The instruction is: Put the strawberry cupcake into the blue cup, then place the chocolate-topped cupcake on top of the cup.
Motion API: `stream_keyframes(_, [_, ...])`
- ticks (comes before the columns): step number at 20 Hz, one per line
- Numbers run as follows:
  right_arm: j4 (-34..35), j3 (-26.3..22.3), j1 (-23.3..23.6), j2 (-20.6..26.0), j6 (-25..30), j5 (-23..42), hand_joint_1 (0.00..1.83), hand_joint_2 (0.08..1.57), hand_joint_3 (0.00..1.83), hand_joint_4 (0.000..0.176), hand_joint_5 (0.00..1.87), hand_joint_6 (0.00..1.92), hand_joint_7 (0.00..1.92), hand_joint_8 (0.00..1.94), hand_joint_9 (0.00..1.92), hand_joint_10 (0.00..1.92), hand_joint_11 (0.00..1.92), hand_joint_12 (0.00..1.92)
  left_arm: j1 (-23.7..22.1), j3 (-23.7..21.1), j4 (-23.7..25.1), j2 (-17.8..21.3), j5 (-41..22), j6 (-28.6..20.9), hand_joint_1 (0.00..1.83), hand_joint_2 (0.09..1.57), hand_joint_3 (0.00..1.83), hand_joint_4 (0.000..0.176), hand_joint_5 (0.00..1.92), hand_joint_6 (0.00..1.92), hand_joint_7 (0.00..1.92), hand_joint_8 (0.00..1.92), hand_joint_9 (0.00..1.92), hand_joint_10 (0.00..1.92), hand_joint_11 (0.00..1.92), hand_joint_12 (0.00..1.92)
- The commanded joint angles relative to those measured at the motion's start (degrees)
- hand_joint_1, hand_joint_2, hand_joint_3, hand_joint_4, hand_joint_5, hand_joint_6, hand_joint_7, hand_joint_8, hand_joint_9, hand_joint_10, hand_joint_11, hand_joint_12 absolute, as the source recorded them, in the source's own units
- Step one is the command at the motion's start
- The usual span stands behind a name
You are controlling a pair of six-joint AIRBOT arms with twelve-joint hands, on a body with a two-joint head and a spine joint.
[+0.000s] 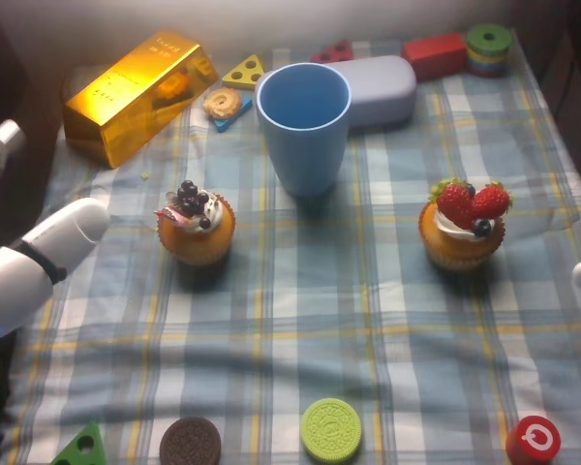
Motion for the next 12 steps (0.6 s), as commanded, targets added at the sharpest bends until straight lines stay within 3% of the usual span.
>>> stream_keyframes(1, [-0.7, 0.5, 0.6, 0.4, 1.2, 6.2, 0.28, 0.93, 0.01, 0.011, 0.02, 0.00, 0.04, 0.00, 0.00, 0.00, 0.00, 0.00, -0.4, 0.4, 2.4, 0.1, -6.4, -0.3, 0.19, 0.86, 0.00, 0.077, 0.28, 0.00, 0.29, 0.00, 0.23, 0.01, 0.00, 0.32])
stream_keyframes(4, [-3.2, 1.8, 1.8, 1.1, 4.3, 4.2, 0.37, 0.90, 0.00, 0.000, 0.06, 0.01, 0.07, 0.01, 0.02, 0.01, 0.01, 0.01, -0.4, 0.2, 2.3, 0.2, -6.4, -0.3, 0.21, 0.87, 0.00, 0.063, 0.28, 0.00, 0.28, 0.00, 0.21, 0.00, 0.00, 0.28])
stream_keyframes(5, [-4.4, 2.4, 2.6, 1.3, 5.2, 3.1, 0.47, 0.89, 0.00, 0.000, 0.10, 0.01, 0.11, 0.01, 0.06, 0.01, 0.03, 0.02, -0.4, 0.2, 2.3, 0.3, -6.5, -0.3, 0.19, 0.88, 0.00, 0.068, 0.27, 0.00, 0.28, 0.00, 0.23, 0.00, 0.00, 0.32])
stream_keyframes(7, [-8.1, 3.5, 5.5, 2.3, 6.1, -0.7, 0.46, 0.84, 0.00, 0.007, 0.12, 0.01, 0.13, 0.01, 0.07, 0.01, 0.03, 0.02, -0.4, 0.2, 2.3, 0.3, -6.5, -0.3, 0.20, 0.89, 0.00, 0.067, 0.26, 0.00, 0.26, 0.00, 0.21, 0.00, 0.00, 0.19])
stream_keyframes(8, [-9.2, 3.8, 6.4, 2.6, 6.3, -1.9, 0.49, 0.84, 0.00, 0.000, 0.12, 0.01, 0.13, 0.01, 0.07, 0.01, 0.03, 0.02, -0.4, 0.2, 2.3, 0.2, -6.5, -0.3, 0.19, 0.88, 0.00, 0.069, 0.26, 0.00, 0.26, 0.00, 0.21, 0.00, 0.00, 0.18])
stream_keyframes(9, [-10.3, 4.2, 7.2, 2.7, 6.9, -2.9, 0.53, 0.83, 0.00, 0.000, 0.14, 0.01, 0.15, 0.01, 0.09, 0.01, 0.04, 0.02, -0.4, 0.3, 2.3, 0.2, -6.4, -0.3, 0.20, 0.88, 0.00, 0.066, 0.27, 0.00, 0.29, 0.00, 0.24, 0.00, 0.00, 0.25])
stream_keyframes(10, [-11.1, 4.8, 7.8, 2.8, 7.6, -3.7, 0.51, 0.82, 0.00, 0.000, 0.14, 0.01, 0.16, 0.01, 0.10, 0.01, 0.04, 0.03, -0.4, 0.3, 2.3, 0.2, -6.3, -0.3, 0.18, 0.88, 0.00, 0.075, 0.26, 0.00, 0.28, 0.00, 0.24, 0.00, 0.00, 0.30])
stream_keyframes(12, [-14.0, 5.9, 10.4, 2.8, 8.9, -7.2, 0.53, 0.83, 0.00, 0.000, 0.13, 0.00, 0.17, 0.01, 0.12, 0.02, 0.06, 0.04, -0.4, 0.3, 2.4, 0.2, -6.1, -0.3, 0.20, 0.88, 0.00, 0.057, 0.28, 0.00, 0.29, 0.00, 0.25, 0.00, 0.00, 0.34])
